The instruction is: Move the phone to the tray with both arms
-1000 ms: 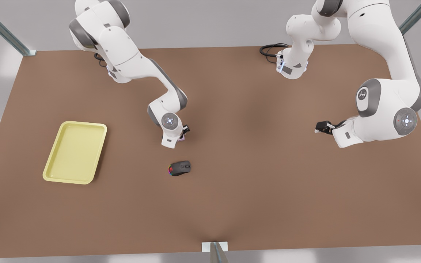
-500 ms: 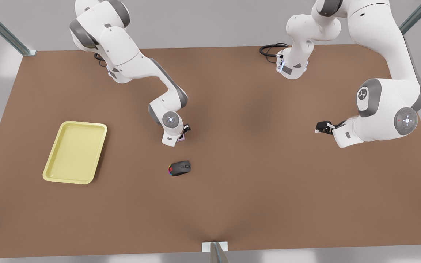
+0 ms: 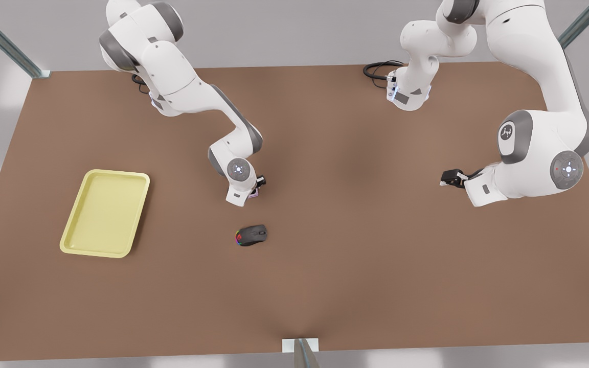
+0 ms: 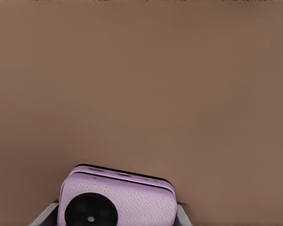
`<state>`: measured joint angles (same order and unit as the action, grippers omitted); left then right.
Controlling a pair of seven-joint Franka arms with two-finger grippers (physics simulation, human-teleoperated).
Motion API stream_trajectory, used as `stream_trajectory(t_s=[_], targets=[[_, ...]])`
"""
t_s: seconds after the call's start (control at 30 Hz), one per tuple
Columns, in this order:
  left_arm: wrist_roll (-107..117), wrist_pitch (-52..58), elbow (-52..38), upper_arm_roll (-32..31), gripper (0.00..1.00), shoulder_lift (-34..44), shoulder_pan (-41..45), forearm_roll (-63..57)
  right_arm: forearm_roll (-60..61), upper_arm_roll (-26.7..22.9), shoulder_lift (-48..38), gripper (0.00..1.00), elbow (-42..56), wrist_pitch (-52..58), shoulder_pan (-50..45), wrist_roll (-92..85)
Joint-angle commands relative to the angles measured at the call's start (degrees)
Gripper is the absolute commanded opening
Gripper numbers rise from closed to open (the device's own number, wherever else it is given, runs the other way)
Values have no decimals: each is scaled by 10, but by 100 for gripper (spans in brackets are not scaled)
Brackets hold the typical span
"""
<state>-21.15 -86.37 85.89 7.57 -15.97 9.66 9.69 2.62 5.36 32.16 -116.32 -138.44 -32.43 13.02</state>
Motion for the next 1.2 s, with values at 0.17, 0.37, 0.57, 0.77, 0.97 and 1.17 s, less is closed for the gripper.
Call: stream_trajectory(t_s=[0.17, 0.37, 0.57, 0.77, 0.97, 1.17], targets=[[0, 2, -2, 1, 100, 2, 0, 0, -6, 0, -7, 73, 9, 7, 1, 10], [0, 2, -5, 1, 100, 1, 0, -1, -6, -2, -20, 73, 26, 36, 8, 0], [0, 2, -5, 1, 100, 1, 0, 0, -9, -6, -61, 72, 58, 124, 86, -82], [0, 2, -6, 1, 100, 1, 0, -1, -10, -7, -130, 71, 52, 207, 290, -262], [-1, -2, 1, 2, 100, 43, 0, -46, -27, -9, -102, 70, 51, 209, 492, -538], [167, 2, -4, -11, 100, 101, 2, -91, -30, -54, -40, 100, 80, 192, 511, -595]])
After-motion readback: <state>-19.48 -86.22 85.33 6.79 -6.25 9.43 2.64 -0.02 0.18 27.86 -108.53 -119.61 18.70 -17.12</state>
